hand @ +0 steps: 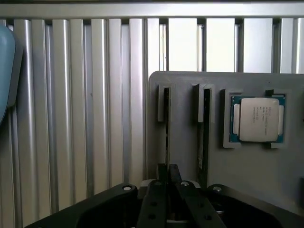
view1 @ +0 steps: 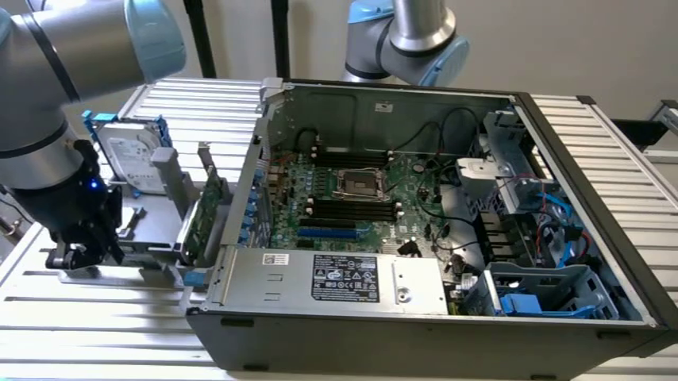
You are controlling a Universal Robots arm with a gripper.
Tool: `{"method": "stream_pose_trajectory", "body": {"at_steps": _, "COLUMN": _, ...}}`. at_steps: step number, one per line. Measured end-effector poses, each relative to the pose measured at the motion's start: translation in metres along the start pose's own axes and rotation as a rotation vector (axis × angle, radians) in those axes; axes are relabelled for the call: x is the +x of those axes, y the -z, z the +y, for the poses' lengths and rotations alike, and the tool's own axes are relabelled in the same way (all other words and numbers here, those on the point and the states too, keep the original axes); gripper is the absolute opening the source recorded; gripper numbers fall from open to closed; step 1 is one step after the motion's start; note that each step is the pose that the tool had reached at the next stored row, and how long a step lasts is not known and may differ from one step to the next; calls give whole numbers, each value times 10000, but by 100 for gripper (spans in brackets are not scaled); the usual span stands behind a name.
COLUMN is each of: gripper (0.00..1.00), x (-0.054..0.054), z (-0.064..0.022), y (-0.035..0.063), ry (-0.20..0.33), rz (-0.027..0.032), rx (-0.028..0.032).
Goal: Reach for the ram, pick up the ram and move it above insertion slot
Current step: 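Pick up the ram and move it above insertion slot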
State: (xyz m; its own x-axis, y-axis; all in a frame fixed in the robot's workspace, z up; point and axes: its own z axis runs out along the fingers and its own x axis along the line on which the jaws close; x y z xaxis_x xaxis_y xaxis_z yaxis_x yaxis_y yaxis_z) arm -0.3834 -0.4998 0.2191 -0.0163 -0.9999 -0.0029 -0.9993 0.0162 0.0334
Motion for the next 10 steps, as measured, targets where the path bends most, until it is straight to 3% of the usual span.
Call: {"method": "stream_pose_trajectory", "body": {"at_steps": 10, "gripper": 13, "x": 0, "z": -11, "y": 441, "ry": 21, "rz": 0, "rx": 1}}
